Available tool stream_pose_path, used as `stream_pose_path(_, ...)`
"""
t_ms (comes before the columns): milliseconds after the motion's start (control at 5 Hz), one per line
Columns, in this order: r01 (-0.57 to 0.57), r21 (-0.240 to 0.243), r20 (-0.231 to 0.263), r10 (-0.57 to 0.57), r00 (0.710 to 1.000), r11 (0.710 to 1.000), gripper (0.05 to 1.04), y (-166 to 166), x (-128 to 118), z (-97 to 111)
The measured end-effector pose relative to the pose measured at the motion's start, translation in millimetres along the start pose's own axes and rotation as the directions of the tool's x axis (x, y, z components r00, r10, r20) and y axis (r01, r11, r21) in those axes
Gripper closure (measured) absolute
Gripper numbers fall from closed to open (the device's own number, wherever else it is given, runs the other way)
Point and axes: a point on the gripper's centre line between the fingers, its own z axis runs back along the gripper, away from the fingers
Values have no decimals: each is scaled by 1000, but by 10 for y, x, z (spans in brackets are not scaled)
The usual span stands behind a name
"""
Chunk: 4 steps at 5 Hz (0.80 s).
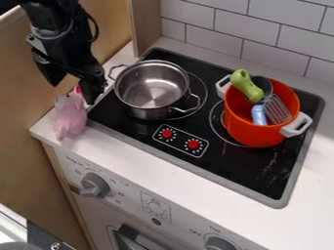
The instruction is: Put the pink object in the silver bowl
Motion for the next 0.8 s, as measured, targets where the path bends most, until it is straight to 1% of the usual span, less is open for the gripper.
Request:
stream_pose_path(200,-1,-9,-16,1,1000,1000,86,-23,-39,-46)
stream_pose_path(600,-7,-16,6,8,1000,1000,86,-45,-73,-209)
stream_pose_path(800,-8,-13,27,8,1000,1000,86,-34,-88,-277)
